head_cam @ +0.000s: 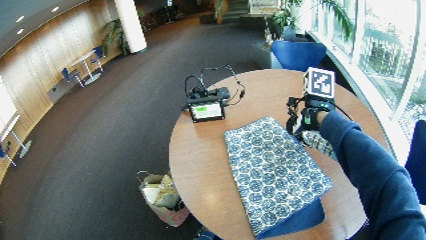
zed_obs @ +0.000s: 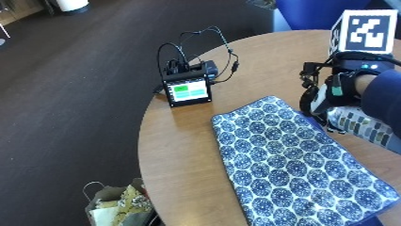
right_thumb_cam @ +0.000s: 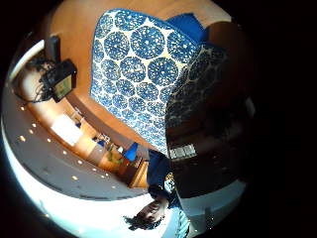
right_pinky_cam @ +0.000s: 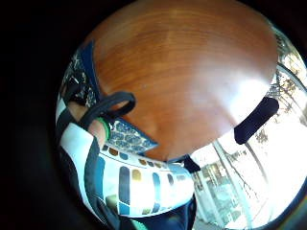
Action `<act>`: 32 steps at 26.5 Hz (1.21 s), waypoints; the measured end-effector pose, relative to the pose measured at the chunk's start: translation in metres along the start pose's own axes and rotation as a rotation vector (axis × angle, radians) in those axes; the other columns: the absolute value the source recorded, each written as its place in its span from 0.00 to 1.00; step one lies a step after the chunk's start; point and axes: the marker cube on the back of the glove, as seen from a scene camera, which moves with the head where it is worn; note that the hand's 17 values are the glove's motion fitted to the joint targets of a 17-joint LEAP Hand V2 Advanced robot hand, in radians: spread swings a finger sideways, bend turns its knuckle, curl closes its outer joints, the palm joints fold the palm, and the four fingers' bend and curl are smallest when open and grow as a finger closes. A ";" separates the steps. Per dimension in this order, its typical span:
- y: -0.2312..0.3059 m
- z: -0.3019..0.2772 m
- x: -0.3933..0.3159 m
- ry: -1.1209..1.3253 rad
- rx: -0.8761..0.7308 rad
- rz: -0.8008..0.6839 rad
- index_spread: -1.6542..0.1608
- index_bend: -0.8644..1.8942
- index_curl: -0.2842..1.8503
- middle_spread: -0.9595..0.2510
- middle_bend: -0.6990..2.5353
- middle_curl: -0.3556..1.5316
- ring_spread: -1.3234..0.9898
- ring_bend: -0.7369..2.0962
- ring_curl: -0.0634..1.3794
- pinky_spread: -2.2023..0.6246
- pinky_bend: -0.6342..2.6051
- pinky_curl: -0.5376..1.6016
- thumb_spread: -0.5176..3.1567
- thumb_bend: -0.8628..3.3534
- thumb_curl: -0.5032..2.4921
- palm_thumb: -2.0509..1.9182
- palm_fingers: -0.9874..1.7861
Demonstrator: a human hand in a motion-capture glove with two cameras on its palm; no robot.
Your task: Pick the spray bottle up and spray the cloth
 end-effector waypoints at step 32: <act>0.024 0.063 -0.149 -0.861 0.628 -0.880 0.75 0.33 0.21 0.67 0.39 0.44 0.48 0.46 0.34 0.73 0.35 0.42 0.34 0.20 0.42 0.76 0.72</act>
